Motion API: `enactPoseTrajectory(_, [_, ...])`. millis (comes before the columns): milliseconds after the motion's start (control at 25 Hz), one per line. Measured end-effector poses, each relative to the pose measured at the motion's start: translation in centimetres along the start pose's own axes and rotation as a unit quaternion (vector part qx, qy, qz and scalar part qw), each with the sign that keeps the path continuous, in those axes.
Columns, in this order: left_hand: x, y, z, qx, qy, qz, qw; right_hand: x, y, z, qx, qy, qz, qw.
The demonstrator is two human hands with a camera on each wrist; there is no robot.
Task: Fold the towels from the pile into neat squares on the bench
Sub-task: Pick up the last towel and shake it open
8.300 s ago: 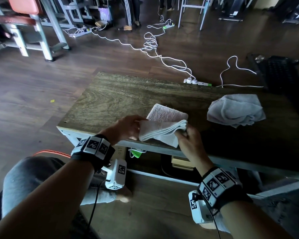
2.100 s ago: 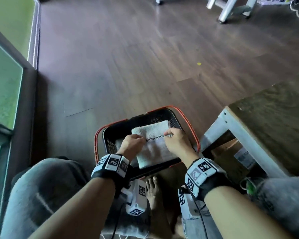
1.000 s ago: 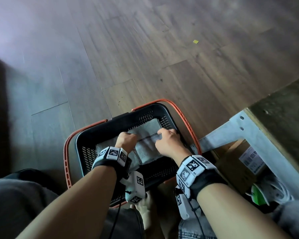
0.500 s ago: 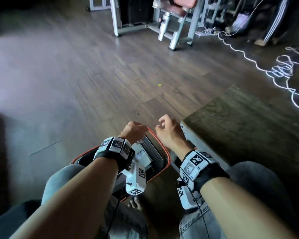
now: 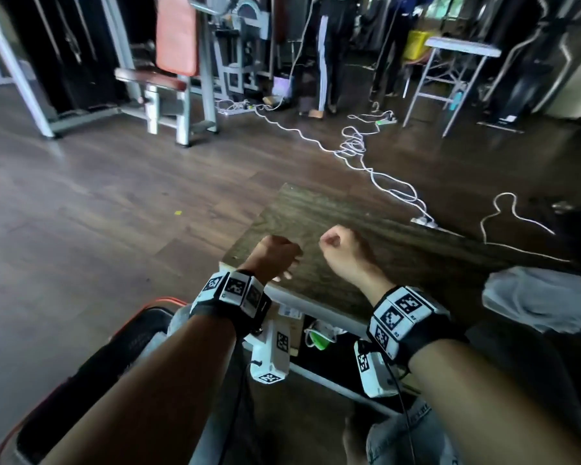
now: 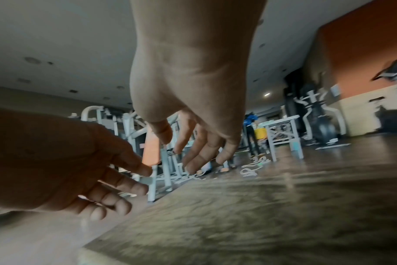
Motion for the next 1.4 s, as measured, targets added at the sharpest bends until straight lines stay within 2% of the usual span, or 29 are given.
enactPoseTrajectory(120, [-5.7, -1.5, -2.7, -0.048, 0.054, 0.056, 0.996, 5.7, 0.6, -4.8, -0.050, -0.009, -0.010, 0.999])
enactPoseTrajectory(280, [-12.8, -3.7, -3.3, -0.135, 0.138, 0.094, 0.977, 11.4, -0.5, -11.3, -0.101, -0.017, -0.031, 0.994])
enactPoseTrajectory(400, [-18.7, -5.1, -3.4, -0.150, 0.201, 0.139, 0.958, 15.3, -2.2, -16.9, -0.124, -0.072, -0.032, 0.989])
enactPoseTrajectory(600, [-27.2, -6.8, -4.1, -0.181, 0.243, 0.191, 0.934, 20.4, -3.5, -24.7, -0.148, -0.128, -0.046, 0.980])
enactPoseTrajectory(840, [-33.7, -7.0, -3.2, -0.259, 0.234, 0.200, 0.916, 20.6, -1.2, -31.2, -0.125, -0.162, -0.066, 0.977])
enactPoseTrajectory(960, [-34.9, -5.8, -2.1, -0.252, 0.248, 0.198, 0.914, 18.4, -0.8, -32.7, -0.156, -0.273, -0.030, 0.949])
enactPoseTrajectory(1040, [-35.3, -4.7, -1.7, -0.258, 0.252, 0.193, 0.913, 17.0, -1.2, -32.6, -0.153, -0.304, -0.046, 0.939])
enactPoseTrajectory(1120, [-34.9, -3.9, -1.2, -0.264, 0.242, 0.199, 0.912, 16.1, -1.3, -31.8, -0.105, -0.286, -0.058, 0.951])
enactPoseTrajectory(1160, [-34.6, -3.5, -1.0, -0.281, 0.250, 0.202, 0.904, 15.9, -1.2, -31.1, -0.078, -0.258, -0.042, 0.962])
enactPoseTrajectory(1240, [-34.0, -3.6, -0.7, -0.304, 0.250, 0.202, 0.897, 15.3, -1.1, -29.2, -0.056, -0.119, 0.006, 0.991])
enactPoseTrajectory(1320, [-33.0, -3.2, -1.1, -0.284, 0.213, 0.184, 0.917, 15.1, -0.9, -27.2, -0.055, 0.026, 0.013, 0.998])
enactPoseTrajectory(1400, [-31.5, -2.9, -2.4, -0.241, 0.179, 0.156, 0.941, 15.2, -0.7, -25.7, -0.036, 0.090, -0.035, 0.995])
Point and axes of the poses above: each hand's wrist, its own y-axis towards the middle knuckle, its own x-axis out of the back of the hand, z = x × y, the point moved 3 cm from there along y, towards the middle knuckle, and after that the axes turned 14 degrees about -z, right-handed, at the moved point
